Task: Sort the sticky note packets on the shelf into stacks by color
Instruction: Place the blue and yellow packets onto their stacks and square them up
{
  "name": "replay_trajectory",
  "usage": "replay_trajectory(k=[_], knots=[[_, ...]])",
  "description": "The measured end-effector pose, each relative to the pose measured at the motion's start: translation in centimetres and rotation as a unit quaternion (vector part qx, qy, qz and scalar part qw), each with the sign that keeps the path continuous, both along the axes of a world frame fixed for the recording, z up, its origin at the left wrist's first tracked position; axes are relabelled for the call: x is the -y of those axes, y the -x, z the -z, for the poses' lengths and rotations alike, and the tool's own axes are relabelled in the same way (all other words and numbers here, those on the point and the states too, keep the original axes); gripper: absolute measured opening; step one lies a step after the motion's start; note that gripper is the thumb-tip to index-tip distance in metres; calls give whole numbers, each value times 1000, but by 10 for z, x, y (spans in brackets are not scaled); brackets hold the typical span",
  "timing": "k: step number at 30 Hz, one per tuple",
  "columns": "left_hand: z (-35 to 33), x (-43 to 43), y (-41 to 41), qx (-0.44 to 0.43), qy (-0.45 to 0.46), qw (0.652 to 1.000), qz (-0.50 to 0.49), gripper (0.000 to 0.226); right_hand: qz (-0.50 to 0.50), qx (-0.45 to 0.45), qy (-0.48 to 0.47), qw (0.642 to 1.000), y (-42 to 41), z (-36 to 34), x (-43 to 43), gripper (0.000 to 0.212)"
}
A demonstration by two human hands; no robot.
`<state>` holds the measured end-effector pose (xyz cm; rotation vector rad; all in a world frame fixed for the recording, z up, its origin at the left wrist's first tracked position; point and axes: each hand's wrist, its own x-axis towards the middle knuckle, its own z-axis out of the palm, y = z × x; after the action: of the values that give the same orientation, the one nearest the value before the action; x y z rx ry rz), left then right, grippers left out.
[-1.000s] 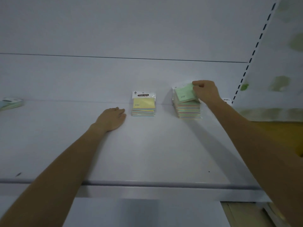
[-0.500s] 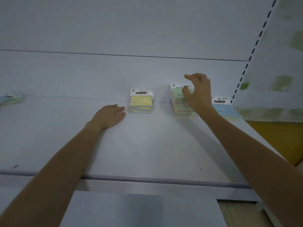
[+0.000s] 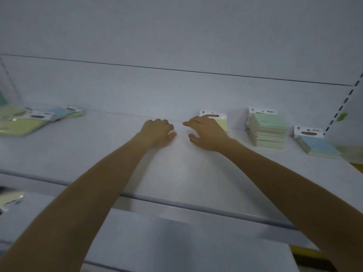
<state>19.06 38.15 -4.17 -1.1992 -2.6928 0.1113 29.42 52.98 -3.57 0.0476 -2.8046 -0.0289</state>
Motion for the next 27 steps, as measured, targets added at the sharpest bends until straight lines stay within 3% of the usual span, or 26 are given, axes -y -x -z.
replay_trajectory(k=[6, 10, 19, 27], knots=[[-26, 130, 63, -112, 0, 993, -37, 43, 6, 20, -30, 999, 66, 2, 92, 43], [-30, 223, 106, -131, -14, 987, -89, 42, -26, 22, -36, 999, 113, 2, 164, 42], [-8, 377, 184, -84, -57, 971, -218, 38, -86, 56, 15, 995, 228, 10, 291, 43], [-3, 416, 274, -56, -63, 964, -253, 39, -17, 35, 163, 986, 331, 11, 309, 41]])
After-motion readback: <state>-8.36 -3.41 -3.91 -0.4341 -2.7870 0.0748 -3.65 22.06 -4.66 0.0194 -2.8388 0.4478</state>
